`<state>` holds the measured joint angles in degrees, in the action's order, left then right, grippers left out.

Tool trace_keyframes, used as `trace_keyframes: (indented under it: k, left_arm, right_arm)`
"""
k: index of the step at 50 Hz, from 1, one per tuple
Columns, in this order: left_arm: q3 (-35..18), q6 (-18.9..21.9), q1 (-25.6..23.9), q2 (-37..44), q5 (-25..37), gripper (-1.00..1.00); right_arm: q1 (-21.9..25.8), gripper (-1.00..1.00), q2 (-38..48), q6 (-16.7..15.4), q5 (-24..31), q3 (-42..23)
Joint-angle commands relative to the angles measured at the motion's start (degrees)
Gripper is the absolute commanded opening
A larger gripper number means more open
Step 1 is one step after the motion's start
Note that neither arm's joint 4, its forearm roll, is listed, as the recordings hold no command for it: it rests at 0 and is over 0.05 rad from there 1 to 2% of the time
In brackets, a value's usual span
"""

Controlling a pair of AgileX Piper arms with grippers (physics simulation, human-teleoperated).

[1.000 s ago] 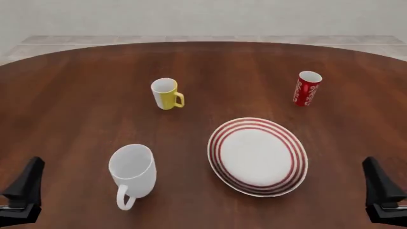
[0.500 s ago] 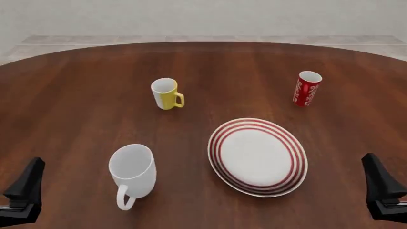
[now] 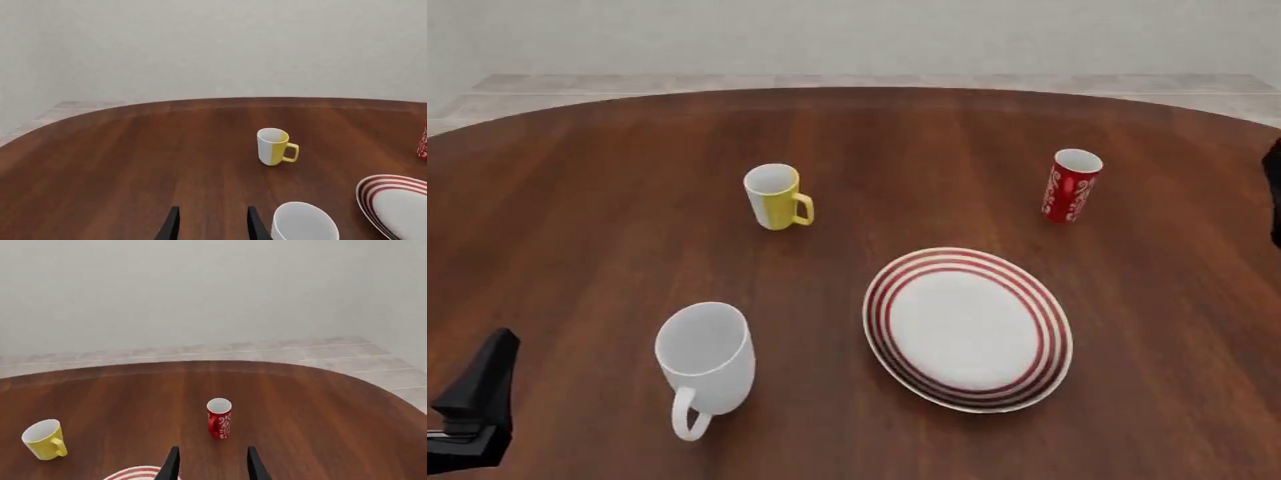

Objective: Pick up the red mug and put it on the plate

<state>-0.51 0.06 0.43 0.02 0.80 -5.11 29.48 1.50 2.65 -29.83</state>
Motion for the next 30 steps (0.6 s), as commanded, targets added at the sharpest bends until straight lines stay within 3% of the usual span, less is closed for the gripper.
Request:
trace_keyframes:
  k: [1,2,3,7,12,15,20,24,30]
  left_arm:
    - [-0.72,0.2,-0.05,0.0,0.54,1.0]
    - [-0.79,0.17,0.01,0.0,0.6,1.0]
    - [-1.05,0.16,0.06,0.06,0.76,1.0]
    - [-1.61,0.11,0.1,0.07,1.24,1.0]
    - [-2.06,0.23,0.03,0.08,1.61,1.0]
    - [-2.13,0.28,0.06,0.05,1.6,1.0]
    - [-2.48,0.5,0.04,0.02,1.81,1.0]
    - [-2.82,0.67,0.04,0.01,2.11,1.0]
    - [-3.03,0.7,0.04,0.01,2.31,1.0]
  right_arm:
    - [-3.63,1.0,6.54,6.04,3.01,-13.93]
    - [-0.05,1.0,10.2,3.05,3.17,-15.56]
    - [-2.2,1.0,14.73,8.87,4.19,-16.78]
    - [-5.52,1.0,16.67,11.66,4.78,-19.23]
    - [-5.12,1.0,20.27,12.47,5.52,-22.92]
    - [-5.77,1.0,23.49,14.87,5.89,-24.9]
    - [-6.35,1.0,26.58,15.51,4.77,-25.25]
    - [-7.03,1.0,30.59,13.4,5.18,-26.28]
    - [-7.44,1.0,34.79,13.53,3.43,-25.48]
